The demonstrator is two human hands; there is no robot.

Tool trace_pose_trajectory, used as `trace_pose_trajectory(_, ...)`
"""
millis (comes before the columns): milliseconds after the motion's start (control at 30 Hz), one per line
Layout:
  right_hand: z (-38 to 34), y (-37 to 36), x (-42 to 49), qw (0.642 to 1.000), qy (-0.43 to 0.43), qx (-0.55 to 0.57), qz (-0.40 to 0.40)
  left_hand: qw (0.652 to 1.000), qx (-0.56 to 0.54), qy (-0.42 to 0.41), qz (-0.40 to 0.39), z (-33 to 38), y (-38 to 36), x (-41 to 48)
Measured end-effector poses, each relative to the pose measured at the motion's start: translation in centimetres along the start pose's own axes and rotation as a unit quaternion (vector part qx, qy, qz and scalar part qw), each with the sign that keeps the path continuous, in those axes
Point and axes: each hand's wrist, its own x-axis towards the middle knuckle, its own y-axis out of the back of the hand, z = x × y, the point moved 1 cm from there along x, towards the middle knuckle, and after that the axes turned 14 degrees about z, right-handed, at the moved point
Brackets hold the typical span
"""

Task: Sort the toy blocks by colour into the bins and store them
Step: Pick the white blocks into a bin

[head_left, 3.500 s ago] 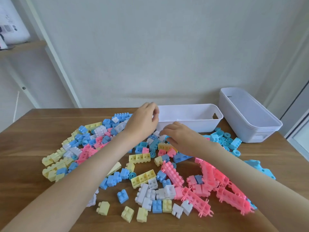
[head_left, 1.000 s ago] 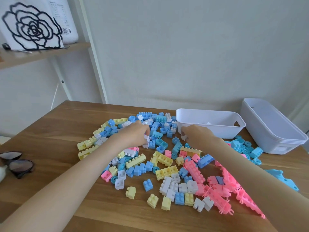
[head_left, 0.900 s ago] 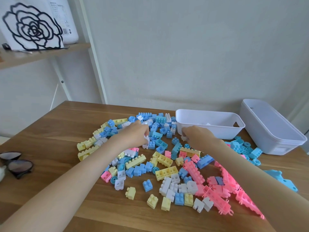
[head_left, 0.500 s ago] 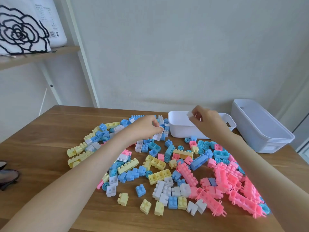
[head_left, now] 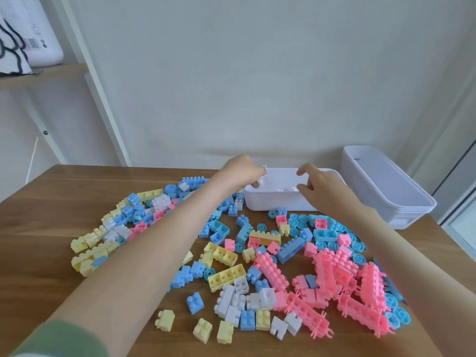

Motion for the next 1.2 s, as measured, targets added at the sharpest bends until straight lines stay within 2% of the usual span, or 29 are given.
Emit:
trace_pose_trajectory(133,-2.6,1.0,-2.7,0.993,0.091,0.055,-0.047,0.997,0.033,-0.024,-0.068,-0.2,-1.1,-0.8)
trace_pose_trajectory(233,-4.4,1.6,-6.1,0.976,0.152,0.108,-0.113,0.996,-0.017,-0.073,-0.038,-1.3,-1.2,-2.9)
trace_pose_trajectory(300,-5.1,1.8,-8.2,0.957,0.194,0.150,-0.157,0.993,-0.007,-0.116,-0.004,-1.8,-0.5,-4.7)
trace_pose_trajectory(367,-5.4,1.9,-9.9,0.937,0.226,0.171,-0.203,0.986,0.053,-0.155,-0.009,-2.4,0.3,-6.9)
trace_pose_trajectory(433,-5.3,2.1,-11.4,0.928,0.253,0.152,-0.225,0.973,0.132,-0.174,-0.072,-3.2,1.1,-9.5)
trace_pose_trajectory(500,-4.9,2.2,-12.8,0.932,0.268,0.120,-0.213,0.937,0.264,-0.193,-0.122,-4.5,1.6,-12.3)
trace_pose_trajectory(567,-4.7,2.1,-14.0,0.936,0.266,0.104,-0.205,0.884,0.392,-0.229,-0.115,-5.7,1.6,-14.6)
trace_pose_trajectory(600,-4.7,2.1,-14.3,0.937,0.263,0.095,-0.208,0.875,0.409,-0.235,-0.110,-6.3,1.4,-15.4)
trace_pose_trajectory(800,-5.9,2.0,-14.8,0.951,0.246,0.069,-0.177,0.900,0.356,-0.216,-0.130,-8.0,0.8,-17.0)
trace_pose_trajectory(967,-7.1,1.7,-14.8,0.971,0.210,0.011,-0.112,0.925,0.310,-0.203,-0.079,-8.8,0.1,-16.8)
trace_pose_trajectory(1100,-8.1,1.1,-14.5,0.973,0.201,-0.003,-0.116,0.916,0.330,-0.223,-0.047,-9.0,-0.3,-17.0)
trace_pose_trajectory(1200,-8.5,1.2,-14.3,0.972,0.195,0.001,-0.133,0.932,0.291,-0.205,-0.071,-9.3,-0.3,-17.0)
